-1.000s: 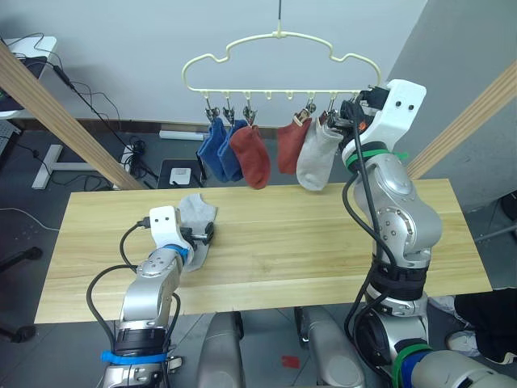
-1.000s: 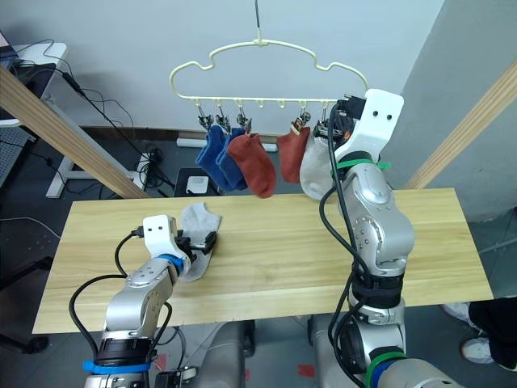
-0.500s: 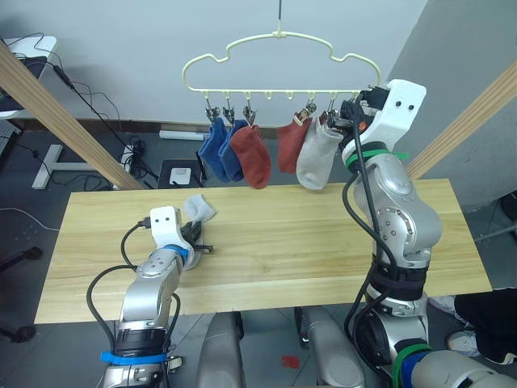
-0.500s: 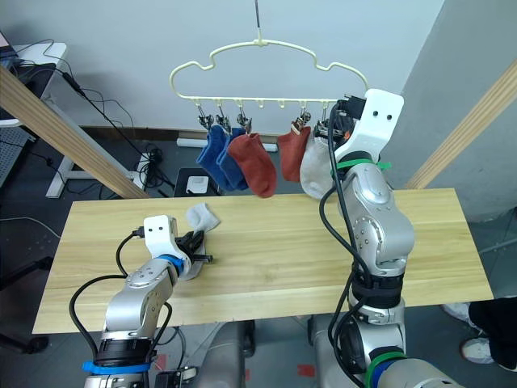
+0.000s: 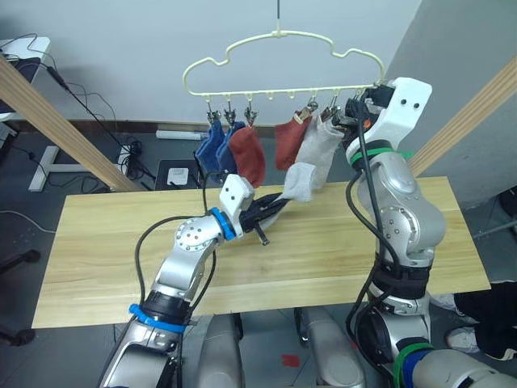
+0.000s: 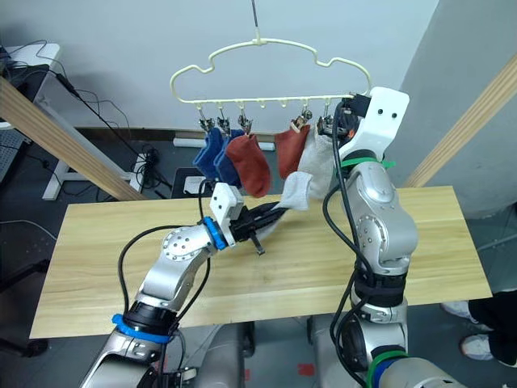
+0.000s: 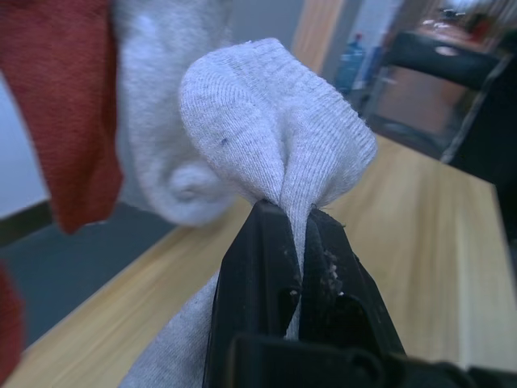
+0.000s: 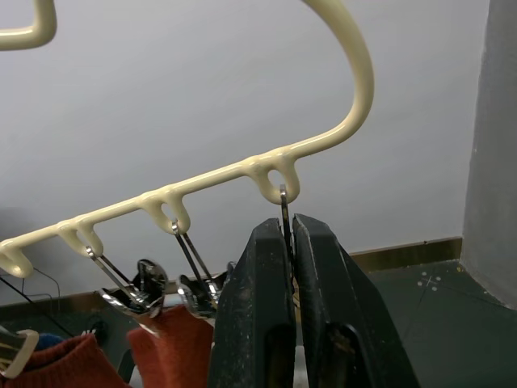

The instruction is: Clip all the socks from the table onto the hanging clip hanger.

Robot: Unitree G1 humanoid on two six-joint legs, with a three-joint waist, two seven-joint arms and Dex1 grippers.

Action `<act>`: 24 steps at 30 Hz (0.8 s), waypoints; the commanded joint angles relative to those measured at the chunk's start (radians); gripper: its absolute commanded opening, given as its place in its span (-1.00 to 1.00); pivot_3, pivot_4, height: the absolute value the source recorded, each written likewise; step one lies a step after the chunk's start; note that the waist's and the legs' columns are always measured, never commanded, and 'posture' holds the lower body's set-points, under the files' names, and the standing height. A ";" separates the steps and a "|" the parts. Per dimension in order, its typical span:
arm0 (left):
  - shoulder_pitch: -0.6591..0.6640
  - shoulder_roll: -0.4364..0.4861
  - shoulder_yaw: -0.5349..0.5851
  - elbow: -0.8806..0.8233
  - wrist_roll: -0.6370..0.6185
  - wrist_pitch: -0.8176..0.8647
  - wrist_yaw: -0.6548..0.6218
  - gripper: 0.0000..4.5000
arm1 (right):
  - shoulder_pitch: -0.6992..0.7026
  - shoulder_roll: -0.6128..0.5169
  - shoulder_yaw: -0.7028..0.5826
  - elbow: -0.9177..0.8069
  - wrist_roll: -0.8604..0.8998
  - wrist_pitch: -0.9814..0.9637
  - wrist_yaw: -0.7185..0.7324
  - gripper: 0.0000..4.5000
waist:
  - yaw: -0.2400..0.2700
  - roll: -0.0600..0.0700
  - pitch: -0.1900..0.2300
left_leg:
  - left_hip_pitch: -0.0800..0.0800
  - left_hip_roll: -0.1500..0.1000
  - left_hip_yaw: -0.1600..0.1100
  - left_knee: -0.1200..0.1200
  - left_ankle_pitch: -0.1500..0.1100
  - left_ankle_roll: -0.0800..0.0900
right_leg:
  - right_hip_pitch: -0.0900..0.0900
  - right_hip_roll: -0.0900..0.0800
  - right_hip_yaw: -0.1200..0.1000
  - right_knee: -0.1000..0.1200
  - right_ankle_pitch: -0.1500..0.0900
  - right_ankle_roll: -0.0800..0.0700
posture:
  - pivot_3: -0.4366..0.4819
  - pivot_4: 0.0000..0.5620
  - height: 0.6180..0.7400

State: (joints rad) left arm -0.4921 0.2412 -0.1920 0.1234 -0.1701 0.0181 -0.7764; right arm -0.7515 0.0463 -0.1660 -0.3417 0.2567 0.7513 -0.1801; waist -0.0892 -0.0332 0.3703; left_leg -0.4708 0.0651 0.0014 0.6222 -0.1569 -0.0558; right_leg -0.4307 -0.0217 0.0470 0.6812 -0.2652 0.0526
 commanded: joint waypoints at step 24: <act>-0.285 -0.291 0.058 0.341 0.014 -0.060 0.160 -0.99 | -0.025 -0.023 0.007 -0.051 -0.012 -0.007 -0.014 -1.00 | -0.020 0.000 0.000 | -0.002 -0.001 0.000 0.002 0.000 0.000 | -0.001 0.000 0.000 0.000 0.000 0.001 | -0.58 0.14 1.00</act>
State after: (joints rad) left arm -0.7777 -0.0390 -0.1396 0.5016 -0.1396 -0.0315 -0.6140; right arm -0.7625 0.0323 -0.1641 -0.3432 0.2532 0.7547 -0.1888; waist -0.1096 -0.0334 0.3702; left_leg -0.4733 0.0644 0.0009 0.6244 -0.1569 -0.0555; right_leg -0.4313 -0.0217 0.0472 0.6810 -0.2649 0.0535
